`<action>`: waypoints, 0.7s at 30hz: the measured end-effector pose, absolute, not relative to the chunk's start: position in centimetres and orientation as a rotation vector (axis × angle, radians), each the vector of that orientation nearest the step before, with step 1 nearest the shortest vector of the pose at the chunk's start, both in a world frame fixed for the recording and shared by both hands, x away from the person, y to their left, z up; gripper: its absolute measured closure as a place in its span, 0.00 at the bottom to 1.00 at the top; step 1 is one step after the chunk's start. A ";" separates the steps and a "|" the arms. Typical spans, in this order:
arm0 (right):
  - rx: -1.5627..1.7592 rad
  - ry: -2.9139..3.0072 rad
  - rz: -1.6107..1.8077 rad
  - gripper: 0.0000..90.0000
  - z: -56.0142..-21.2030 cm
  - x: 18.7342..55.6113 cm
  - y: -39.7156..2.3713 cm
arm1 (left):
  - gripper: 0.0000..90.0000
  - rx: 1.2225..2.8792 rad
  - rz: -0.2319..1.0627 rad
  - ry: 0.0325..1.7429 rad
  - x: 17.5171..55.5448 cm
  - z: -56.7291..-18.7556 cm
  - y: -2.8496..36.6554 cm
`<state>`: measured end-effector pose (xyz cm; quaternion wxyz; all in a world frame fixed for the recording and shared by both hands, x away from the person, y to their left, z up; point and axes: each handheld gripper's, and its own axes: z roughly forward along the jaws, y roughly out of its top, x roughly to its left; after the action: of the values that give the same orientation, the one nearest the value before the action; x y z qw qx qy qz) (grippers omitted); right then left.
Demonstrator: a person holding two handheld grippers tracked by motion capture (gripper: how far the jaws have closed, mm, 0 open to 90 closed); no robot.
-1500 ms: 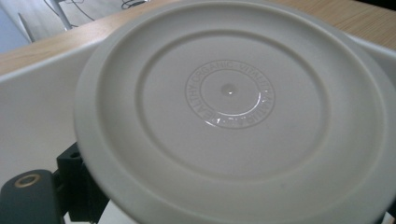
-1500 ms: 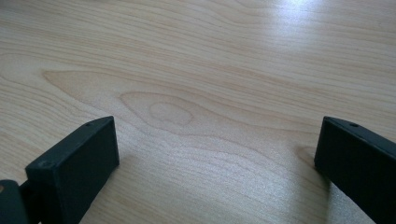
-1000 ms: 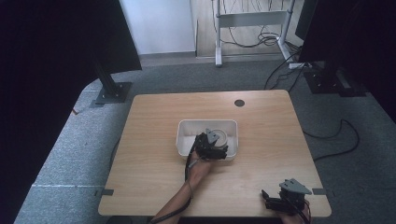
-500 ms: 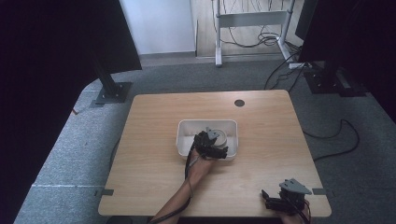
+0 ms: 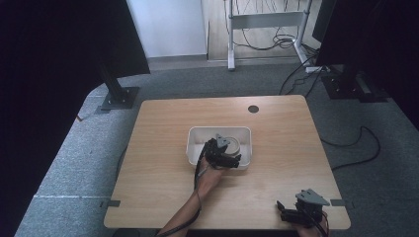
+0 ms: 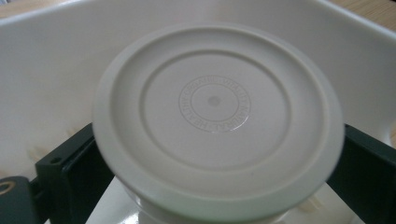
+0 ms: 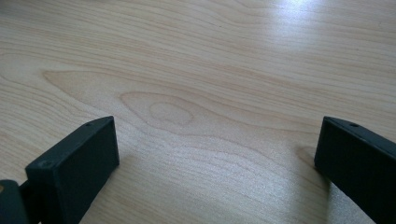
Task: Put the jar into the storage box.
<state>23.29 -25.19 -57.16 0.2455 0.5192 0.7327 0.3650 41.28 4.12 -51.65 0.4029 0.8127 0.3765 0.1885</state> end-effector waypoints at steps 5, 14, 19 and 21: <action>1.417 2.000 0.997 0.00 -57.2 23.3 -25.2 | 0.04 2.038 0.478 0.938 41.0 -51.2 4.4; 1.417 2.000 0.996 0.00 -57.2 23.3 -25.2 | 0.04 2.021 0.487 0.916 40.5 -50.5 4.8; 1.417 2.000 0.997 0.00 -57.2 23.3 -25.2 | 0.04 2.007 0.483 0.910 40.3 -50.2 5.0; 1.417 2.000 0.996 0.00 -57.2 23.3 -25.2 | 0.04 1.998 0.475 0.904 40.1 -50.1 5.2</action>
<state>23.29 -25.18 -57.16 0.2454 0.5193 0.7327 0.3651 40.12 5.22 -50.06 0.4339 0.8022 0.3630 0.1909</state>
